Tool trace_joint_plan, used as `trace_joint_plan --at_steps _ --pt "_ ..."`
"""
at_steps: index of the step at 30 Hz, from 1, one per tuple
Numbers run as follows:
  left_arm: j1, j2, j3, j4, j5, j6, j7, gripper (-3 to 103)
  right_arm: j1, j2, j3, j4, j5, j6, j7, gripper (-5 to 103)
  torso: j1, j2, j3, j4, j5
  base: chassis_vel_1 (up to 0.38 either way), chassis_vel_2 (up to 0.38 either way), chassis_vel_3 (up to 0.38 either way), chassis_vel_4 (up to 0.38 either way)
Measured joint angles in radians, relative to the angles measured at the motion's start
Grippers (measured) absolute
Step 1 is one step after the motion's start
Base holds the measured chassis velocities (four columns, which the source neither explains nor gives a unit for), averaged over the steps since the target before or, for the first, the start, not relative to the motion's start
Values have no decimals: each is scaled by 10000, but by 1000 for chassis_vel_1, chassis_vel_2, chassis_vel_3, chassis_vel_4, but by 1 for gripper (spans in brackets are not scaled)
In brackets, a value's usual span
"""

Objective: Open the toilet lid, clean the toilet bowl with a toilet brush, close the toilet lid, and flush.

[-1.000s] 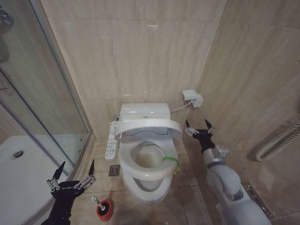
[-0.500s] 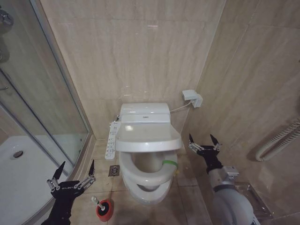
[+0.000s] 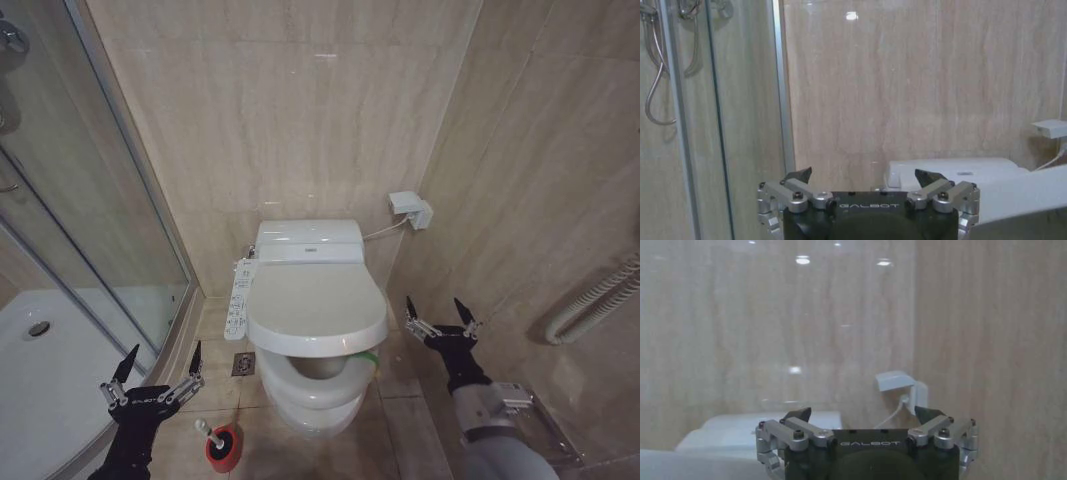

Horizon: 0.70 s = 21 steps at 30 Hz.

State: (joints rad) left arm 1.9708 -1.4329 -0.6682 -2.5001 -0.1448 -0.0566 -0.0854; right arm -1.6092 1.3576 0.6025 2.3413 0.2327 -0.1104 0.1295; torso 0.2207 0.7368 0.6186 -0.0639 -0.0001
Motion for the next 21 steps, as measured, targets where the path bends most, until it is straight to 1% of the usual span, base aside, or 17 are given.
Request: trace_joint_plan --at_steps 1,2,4,5,8,14,21 --pt "0 0 0 0 0 0 0 100 -75 10 105 40 -3 32 -235 100 0 0 0 0 0 0 0 0 0" --pt "0 0 0 0 0 0 0 100 -75 10 105 40 -3 32 -235 100 0 0 0 0 0 0 0 0 0" --pt "0 0 0 0 0 0 1 100 -237 12 311 168 80 58 -638 100 0 0 0 -1 0 0 0 0 0" --pt "0 0 0 0 0 0 1 100 -237 12 311 168 80 58 -638 100 0 0 0 -1 0 0 0 0 0" --pt "0 0 0 0 0 0 0 100 -437 50 437 337 149 82 -994 100 0 0 0 0 0 0 0 0 0" --pt "0 0 0 0 0 0 0 100 -655 252 386 464 184 99 -1005 100 0 0 0 0 0 0 0 0 0" --pt "0 0 0 0 0 0 0 100 -670 288 335 553 204 100 -926 100 0 0 0 0 0 0 0 0 0"
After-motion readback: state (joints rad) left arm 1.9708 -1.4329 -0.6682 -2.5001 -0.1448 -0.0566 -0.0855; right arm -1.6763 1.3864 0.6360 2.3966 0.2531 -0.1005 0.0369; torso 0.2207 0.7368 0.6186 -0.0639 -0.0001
